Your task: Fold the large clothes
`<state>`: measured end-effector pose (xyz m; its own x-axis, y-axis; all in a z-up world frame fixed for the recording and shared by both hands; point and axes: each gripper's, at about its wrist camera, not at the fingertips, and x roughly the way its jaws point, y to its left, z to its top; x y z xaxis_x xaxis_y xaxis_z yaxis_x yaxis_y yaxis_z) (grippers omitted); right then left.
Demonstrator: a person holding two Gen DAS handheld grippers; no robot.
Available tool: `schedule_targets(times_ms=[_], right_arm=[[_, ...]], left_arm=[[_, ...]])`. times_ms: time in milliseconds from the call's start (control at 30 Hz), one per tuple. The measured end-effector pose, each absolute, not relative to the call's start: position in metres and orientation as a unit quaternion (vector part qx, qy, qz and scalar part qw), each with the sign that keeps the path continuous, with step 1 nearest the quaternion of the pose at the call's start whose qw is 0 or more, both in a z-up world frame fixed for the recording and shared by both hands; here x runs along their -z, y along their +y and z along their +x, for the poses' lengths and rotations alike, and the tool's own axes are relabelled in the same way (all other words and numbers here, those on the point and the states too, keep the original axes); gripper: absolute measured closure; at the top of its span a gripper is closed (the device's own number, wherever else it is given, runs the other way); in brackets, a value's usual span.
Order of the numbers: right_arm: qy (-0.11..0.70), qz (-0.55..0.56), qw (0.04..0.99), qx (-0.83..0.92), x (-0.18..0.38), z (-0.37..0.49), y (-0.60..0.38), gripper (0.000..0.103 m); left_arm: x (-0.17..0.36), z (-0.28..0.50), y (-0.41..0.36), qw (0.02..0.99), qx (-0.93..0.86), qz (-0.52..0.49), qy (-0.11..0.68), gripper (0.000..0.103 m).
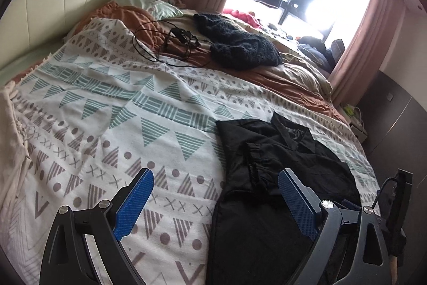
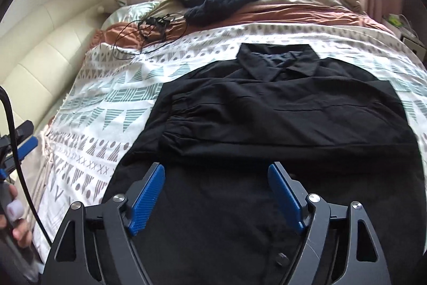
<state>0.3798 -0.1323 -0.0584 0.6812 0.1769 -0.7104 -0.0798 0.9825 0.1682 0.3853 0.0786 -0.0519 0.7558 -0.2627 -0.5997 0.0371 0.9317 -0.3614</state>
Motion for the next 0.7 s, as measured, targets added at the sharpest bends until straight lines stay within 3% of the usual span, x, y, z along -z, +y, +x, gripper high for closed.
schedule_targets(times_ms=[67,167,267,700], right_arm=[[0.393,0.07,0.914,-0.066,0.053,0.366,-0.149,0.022],[0.39,0.087,0.915,-0.057,0.046,0.343,-0.175,0.002],[0.382,0.105,0.917,-0.05,0.038,0.321,-0.197,0.001],[0.342,0.117,0.932,-0.035,0.008,0.24,-0.247,0.0]], left_arm=[[0.05,0.369,0.073,0.923,0.08,-0.168,0.336,0.008],[0.045,0.349,0.069,0.923,0.088,-0.18,0.329,0.004],[0.035,0.327,0.069,0.926,0.08,-0.196,0.312,0.0],[-0.002,0.242,0.063,0.94,0.063,-0.179,0.283,0.0]])
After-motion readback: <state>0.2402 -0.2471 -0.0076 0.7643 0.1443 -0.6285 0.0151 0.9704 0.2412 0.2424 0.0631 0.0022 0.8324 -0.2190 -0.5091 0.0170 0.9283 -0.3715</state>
